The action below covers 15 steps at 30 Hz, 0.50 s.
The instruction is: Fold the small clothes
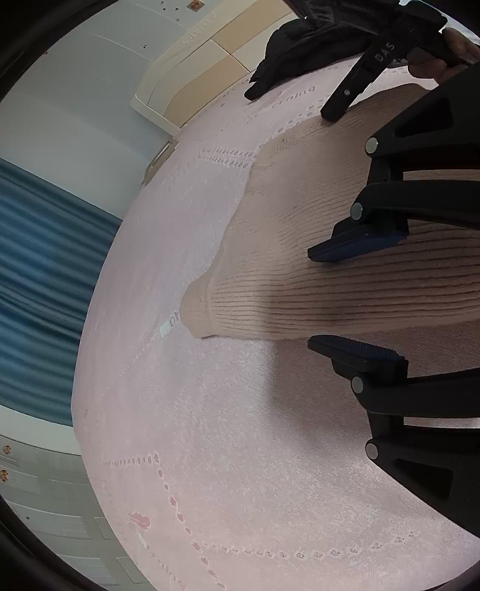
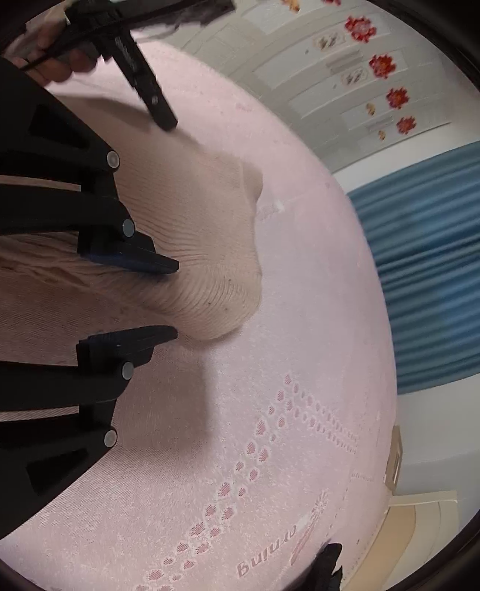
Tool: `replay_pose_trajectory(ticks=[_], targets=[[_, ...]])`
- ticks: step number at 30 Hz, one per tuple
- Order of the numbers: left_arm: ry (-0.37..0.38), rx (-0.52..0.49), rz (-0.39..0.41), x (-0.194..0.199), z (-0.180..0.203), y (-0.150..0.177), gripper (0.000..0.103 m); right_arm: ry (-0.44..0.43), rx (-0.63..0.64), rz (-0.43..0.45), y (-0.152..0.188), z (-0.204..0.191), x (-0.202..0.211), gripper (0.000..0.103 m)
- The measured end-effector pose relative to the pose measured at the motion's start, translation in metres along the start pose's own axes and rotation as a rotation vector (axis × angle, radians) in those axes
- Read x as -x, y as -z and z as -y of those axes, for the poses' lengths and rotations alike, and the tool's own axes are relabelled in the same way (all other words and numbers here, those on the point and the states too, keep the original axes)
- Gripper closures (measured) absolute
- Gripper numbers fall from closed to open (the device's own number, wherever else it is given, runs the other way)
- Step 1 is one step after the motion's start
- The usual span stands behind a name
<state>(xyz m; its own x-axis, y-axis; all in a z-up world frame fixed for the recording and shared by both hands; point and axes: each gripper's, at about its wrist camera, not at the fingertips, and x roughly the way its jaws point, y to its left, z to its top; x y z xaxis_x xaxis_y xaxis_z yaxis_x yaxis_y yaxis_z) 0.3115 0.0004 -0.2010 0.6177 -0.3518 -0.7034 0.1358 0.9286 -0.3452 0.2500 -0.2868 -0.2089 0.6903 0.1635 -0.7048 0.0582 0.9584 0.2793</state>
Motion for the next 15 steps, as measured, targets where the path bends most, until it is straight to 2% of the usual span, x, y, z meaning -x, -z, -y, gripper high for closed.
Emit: replay_pose_trajectory(ticks=[2, 7, 10, 12, 13, 14, 15], targets=[[0.006, 0.004, 0.004, 0.007, -0.003, 0.003, 0.063, -0.019, -0.004, 0.002, 0.006, 0.003, 0.011, 0.069], [0.004, -0.028, 0.003, 0.026, -0.008, 0.016, 0.063, -0.104, -0.027, -0.025, 0.023, 0.007, 0.033, 0.069], [0.023, -0.045, -0.018, 0.037, -0.009, 0.030, 0.063, -0.202, -0.055, -0.057, 0.029, 0.004, 0.038, 0.069], [0.025, -0.051, -0.022, 0.045, -0.009, 0.041, 0.061, -0.199, -0.068, -0.094, 0.033, -0.001, 0.031, 0.069], [0.024, -0.053, -0.027, 0.047, -0.009, 0.046, 0.061, -0.167, -0.065, -0.111, 0.035, -0.003, 0.027, 0.073], [0.024, -0.056, -0.036, 0.050, -0.009, 0.051, 0.061, -0.142, -0.060, -0.120, 0.036, -0.005, 0.023, 0.085], [0.026, -0.057, -0.046, 0.053, -0.009, 0.057, 0.061, -0.137, -0.057, -0.110, 0.037, -0.007, 0.022, 0.090]])
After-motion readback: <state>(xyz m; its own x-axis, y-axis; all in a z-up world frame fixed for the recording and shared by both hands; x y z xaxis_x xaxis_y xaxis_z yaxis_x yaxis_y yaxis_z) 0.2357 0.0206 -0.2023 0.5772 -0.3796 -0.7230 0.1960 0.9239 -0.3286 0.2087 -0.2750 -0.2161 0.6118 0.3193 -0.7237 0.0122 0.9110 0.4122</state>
